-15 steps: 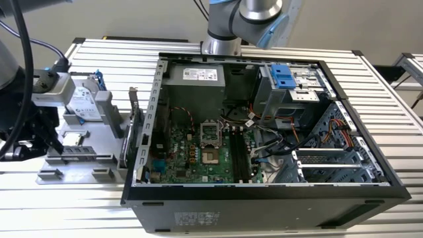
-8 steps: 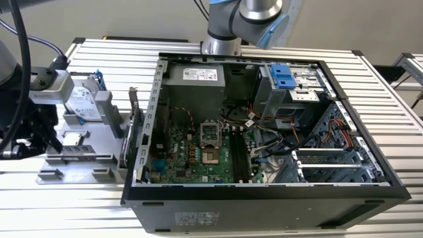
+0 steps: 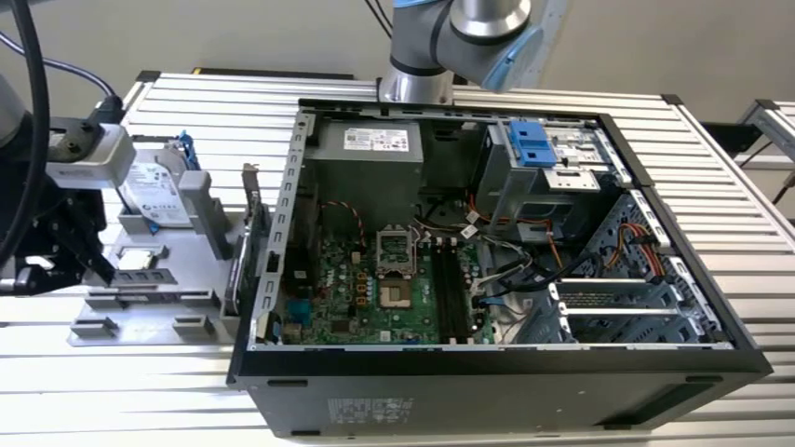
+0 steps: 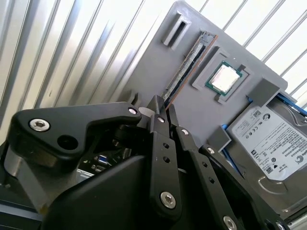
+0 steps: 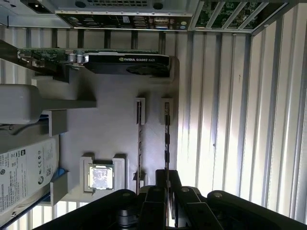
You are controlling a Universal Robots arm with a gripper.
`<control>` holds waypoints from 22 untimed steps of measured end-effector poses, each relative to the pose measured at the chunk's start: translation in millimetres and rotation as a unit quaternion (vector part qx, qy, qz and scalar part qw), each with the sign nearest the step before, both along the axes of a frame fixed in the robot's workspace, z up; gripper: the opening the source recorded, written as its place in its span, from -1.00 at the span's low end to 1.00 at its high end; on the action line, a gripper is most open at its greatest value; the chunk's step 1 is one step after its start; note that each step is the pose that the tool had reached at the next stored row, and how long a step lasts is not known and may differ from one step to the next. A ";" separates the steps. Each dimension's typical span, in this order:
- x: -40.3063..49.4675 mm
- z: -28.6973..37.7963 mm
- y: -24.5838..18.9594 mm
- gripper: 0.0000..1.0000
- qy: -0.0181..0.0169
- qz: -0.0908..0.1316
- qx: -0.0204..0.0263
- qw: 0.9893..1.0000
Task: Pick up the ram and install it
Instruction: 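Pick up the ram and move it above insertion slot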
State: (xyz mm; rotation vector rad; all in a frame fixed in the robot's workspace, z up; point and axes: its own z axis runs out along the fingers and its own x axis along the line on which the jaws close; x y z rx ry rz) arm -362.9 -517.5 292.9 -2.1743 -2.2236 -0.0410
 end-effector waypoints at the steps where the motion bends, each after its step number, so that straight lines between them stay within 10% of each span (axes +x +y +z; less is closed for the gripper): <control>1: 0.0 0.9 0.0 -1.00 0.000 0.000 0.000 1.000; 22: -0.1 17.2 0.1 -1.00 0.000 0.000 0.000 1.000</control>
